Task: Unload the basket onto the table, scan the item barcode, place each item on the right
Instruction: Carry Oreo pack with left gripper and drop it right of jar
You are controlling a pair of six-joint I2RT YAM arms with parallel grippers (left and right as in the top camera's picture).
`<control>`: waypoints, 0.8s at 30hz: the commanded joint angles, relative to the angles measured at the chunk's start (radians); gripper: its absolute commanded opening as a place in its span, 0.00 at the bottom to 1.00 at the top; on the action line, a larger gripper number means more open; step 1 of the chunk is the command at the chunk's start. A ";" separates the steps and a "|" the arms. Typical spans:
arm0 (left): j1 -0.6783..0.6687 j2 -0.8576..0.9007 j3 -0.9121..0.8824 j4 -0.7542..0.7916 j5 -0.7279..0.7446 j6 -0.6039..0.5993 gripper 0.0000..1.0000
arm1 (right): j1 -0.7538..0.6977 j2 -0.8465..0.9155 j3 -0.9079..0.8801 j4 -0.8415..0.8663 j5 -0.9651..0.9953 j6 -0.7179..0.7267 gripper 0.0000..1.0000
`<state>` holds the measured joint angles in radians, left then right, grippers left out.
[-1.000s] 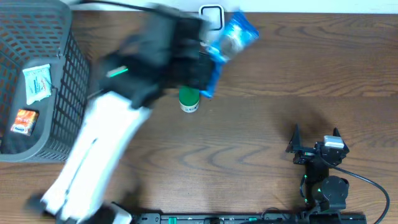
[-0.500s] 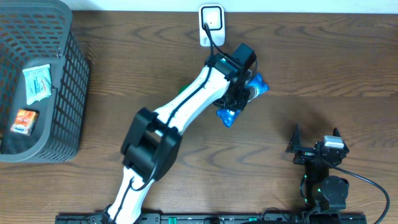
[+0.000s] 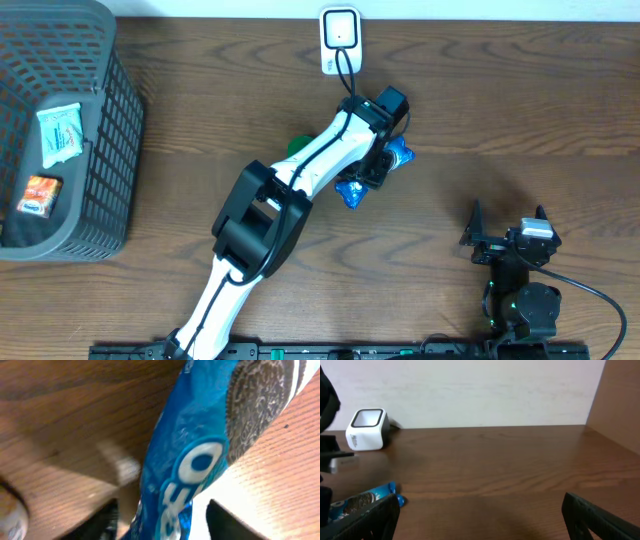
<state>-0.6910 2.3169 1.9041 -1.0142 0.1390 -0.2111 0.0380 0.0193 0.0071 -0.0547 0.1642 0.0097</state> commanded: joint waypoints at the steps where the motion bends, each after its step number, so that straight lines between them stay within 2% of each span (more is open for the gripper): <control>1: 0.001 -0.134 0.013 -0.017 -0.028 0.005 0.79 | 0.009 -0.002 -0.002 -0.002 -0.002 -0.014 0.99; 3: 0.002 -0.230 0.018 -0.037 -0.028 0.024 0.91 | 0.009 -0.002 -0.002 -0.002 -0.002 -0.014 0.99; 7: 0.015 -0.420 0.024 -0.059 -0.028 0.035 1.00 | 0.009 -0.002 -0.002 -0.002 -0.002 -0.014 0.99; 13: 0.151 -0.758 0.024 -0.100 -0.034 0.069 0.98 | 0.009 -0.002 -0.002 -0.002 -0.002 -0.014 0.99; 15: 0.249 -0.863 0.024 -0.126 -0.062 0.068 0.98 | 0.009 -0.001 -0.002 -0.002 -0.002 -0.014 0.99; 17: 0.425 -0.987 0.024 -0.150 -0.077 0.068 0.98 | 0.009 -0.002 -0.002 -0.002 -0.002 -0.014 0.99; 22: 0.766 -1.148 0.024 -0.172 -0.090 0.079 0.98 | 0.009 -0.002 -0.002 -0.002 -0.002 -0.014 0.99; 23: 0.903 -1.190 0.024 -0.175 -0.130 0.079 0.98 | 0.009 -0.002 -0.002 -0.002 -0.002 -0.014 0.99; 24: 0.968 -1.204 0.024 -0.174 -0.152 0.079 0.98 | 0.009 -0.002 -0.002 -0.002 -0.002 -0.014 0.99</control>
<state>0.0776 1.1572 1.9213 -1.1824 0.0593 -0.1501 0.0380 0.0193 0.0071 -0.0547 0.1642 0.0097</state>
